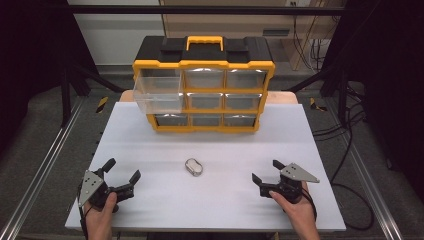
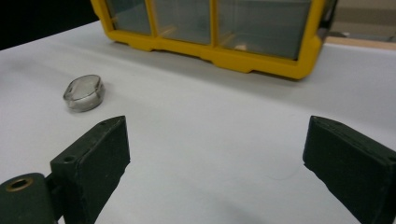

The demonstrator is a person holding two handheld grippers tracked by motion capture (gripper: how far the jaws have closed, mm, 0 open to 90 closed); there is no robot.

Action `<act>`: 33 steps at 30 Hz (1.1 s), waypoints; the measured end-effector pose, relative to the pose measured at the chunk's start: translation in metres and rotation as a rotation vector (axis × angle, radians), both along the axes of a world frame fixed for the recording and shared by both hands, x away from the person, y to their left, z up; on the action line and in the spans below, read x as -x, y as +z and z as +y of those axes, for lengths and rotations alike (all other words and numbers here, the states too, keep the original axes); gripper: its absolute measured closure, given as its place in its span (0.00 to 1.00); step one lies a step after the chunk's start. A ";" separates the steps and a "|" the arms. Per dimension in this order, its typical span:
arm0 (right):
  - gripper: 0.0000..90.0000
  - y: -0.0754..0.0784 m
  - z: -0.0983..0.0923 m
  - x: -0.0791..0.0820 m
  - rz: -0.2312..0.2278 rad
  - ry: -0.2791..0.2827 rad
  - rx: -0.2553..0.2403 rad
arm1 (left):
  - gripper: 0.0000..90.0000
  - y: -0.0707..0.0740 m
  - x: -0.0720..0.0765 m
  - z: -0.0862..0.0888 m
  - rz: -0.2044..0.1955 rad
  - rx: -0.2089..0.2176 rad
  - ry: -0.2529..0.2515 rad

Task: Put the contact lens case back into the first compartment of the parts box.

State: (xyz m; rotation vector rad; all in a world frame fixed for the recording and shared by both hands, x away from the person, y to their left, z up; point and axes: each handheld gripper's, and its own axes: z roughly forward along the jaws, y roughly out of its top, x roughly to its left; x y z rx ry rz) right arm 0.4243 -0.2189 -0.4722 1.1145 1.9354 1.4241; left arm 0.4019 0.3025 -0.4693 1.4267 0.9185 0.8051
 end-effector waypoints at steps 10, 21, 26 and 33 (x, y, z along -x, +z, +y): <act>0.10 0.010 0.036 -0.017 0.097 0.029 0.082 | 0.01 -0.001 0.000 -0.004 0.003 0.006 -0.021; 0.13 0.019 0.087 -0.036 0.224 0.135 0.206 | 0.01 0.000 0.000 -0.005 0.003 0.003 -0.027; 0.14 0.023 0.106 -0.041 0.234 0.177 0.235 | 0.01 -0.001 -0.001 -0.005 0.009 0.004 -0.026; 0.13 0.028 0.129 -0.046 0.255 0.212 0.251 | 0.01 -0.001 -0.002 -0.006 0.005 -0.005 -0.029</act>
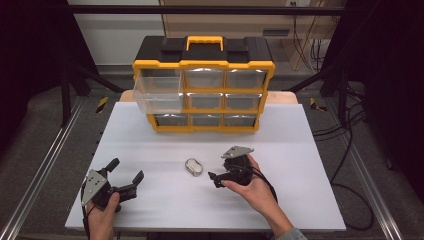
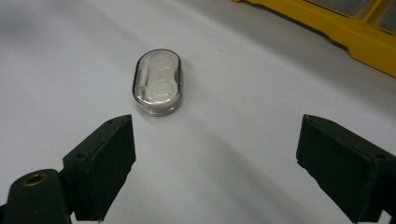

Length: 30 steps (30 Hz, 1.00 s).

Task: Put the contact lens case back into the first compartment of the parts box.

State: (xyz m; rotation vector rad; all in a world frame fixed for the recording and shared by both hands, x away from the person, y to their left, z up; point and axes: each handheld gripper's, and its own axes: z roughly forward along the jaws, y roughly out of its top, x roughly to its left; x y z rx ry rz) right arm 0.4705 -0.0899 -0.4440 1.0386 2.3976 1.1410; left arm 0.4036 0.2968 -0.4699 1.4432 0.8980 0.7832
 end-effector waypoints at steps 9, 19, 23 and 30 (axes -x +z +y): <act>0.15 0.004 0.025 -0.006 0.034 0.050 0.029 | 0.01 0.000 -0.001 -0.002 0.002 -0.014 -0.003; 0.26 -0.004 0.045 -0.018 0.069 0.042 0.030 | 0.01 -0.001 -0.004 -0.007 0.008 -0.039 -0.022; 0.31 -0.011 0.066 -0.025 0.100 0.028 0.040 | 0.01 -0.002 -0.006 -0.009 0.012 -0.041 -0.030; 0.42 -0.019 0.085 -0.031 0.109 0.021 0.092 | 0.01 -0.001 -0.006 -0.008 0.008 -0.043 -0.033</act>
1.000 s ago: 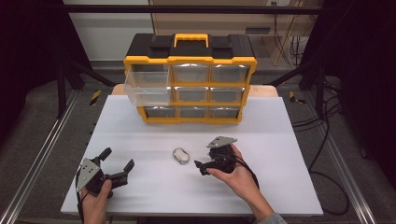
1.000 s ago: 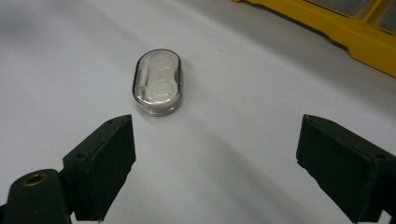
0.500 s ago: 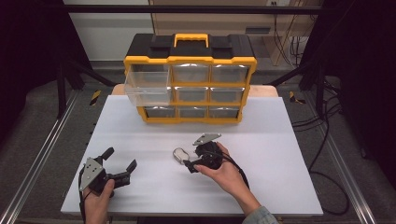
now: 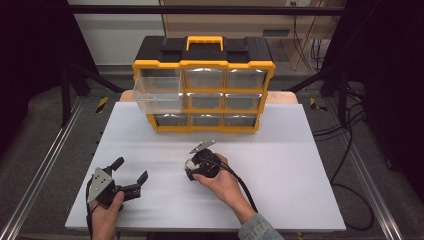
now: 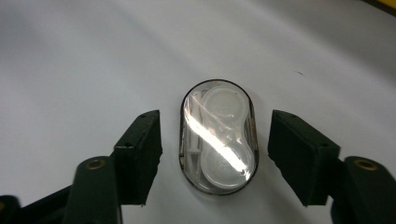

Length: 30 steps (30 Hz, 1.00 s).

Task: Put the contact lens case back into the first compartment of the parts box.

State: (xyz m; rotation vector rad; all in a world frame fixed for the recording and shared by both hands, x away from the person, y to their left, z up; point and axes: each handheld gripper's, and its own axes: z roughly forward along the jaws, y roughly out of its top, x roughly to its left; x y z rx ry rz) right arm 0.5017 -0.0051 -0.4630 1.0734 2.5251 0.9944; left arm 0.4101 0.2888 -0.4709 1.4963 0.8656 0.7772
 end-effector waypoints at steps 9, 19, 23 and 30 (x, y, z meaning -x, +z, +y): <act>0.54 -0.007 0.005 -0.003 0.001 -0.001 0.047 | 0.01 0.001 0.000 0.000 -0.003 -0.028 0.012; 0.55 0.008 -0.006 -0.002 -0.058 -0.013 -0.016 | 0.01 0.000 0.000 0.000 0.005 -0.020 0.009; 0.54 0.013 -0.013 -0.003 -0.088 -0.022 -0.055 | 0.01 -0.001 0.000 -0.001 0.008 -0.020 0.008; 0.54 0.021 -0.022 -0.003 -0.120 -0.043 -0.113 | 0.01 0.000 0.000 0.000 0.002 -0.024 0.012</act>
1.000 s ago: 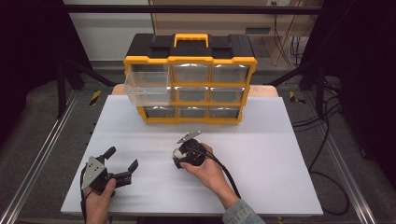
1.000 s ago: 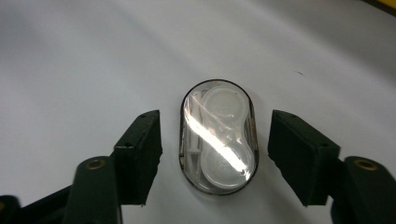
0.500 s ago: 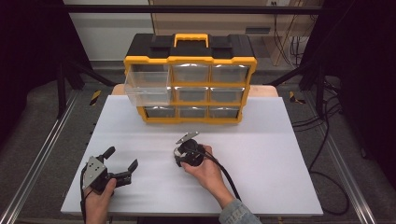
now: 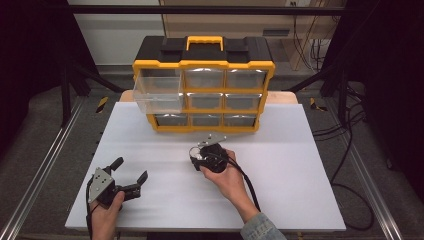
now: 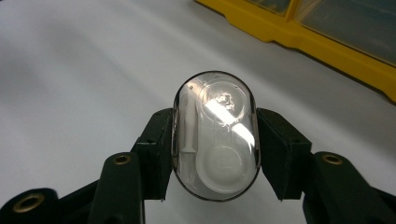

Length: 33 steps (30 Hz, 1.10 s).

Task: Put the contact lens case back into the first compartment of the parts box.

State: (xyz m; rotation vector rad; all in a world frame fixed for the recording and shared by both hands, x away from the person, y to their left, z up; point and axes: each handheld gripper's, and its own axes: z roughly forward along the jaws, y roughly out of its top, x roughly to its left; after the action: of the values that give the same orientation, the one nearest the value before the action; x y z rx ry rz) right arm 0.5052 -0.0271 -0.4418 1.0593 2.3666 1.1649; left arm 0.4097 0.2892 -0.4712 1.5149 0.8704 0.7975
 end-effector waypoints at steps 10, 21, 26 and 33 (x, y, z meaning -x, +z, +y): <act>0.55 0.005 -0.007 -0.003 -0.013 0.000 -0.051 | 0.01 0.001 0.001 0.000 -0.006 0.004 -0.001; 0.55 0.006 -0.013 -0.008 -0.022 -0.003 -0.075 | 0.01 -0.001 -0.002 -0.001 0.004 -0.002 -0.007; 0.55 0.008 -0.020 -0.011 -0.029 -0.008 -0.071 | 0.01 -0.001 -0.002 -0.002 0.005 -0.006 -0.010; 0.55 0.015 -0.028 -0.011 -0.038 -0.023 -0.075 | 0.01 -0.001 -0.001 0.000 0.005 0.013 -0.006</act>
State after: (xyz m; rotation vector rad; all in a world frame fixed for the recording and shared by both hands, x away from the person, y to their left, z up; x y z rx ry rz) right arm 0.5160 -0.0550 -0.4267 1.0748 2.2924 1.2630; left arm 0.4106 0.2890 -0.4718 1.5080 0.8726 0.7829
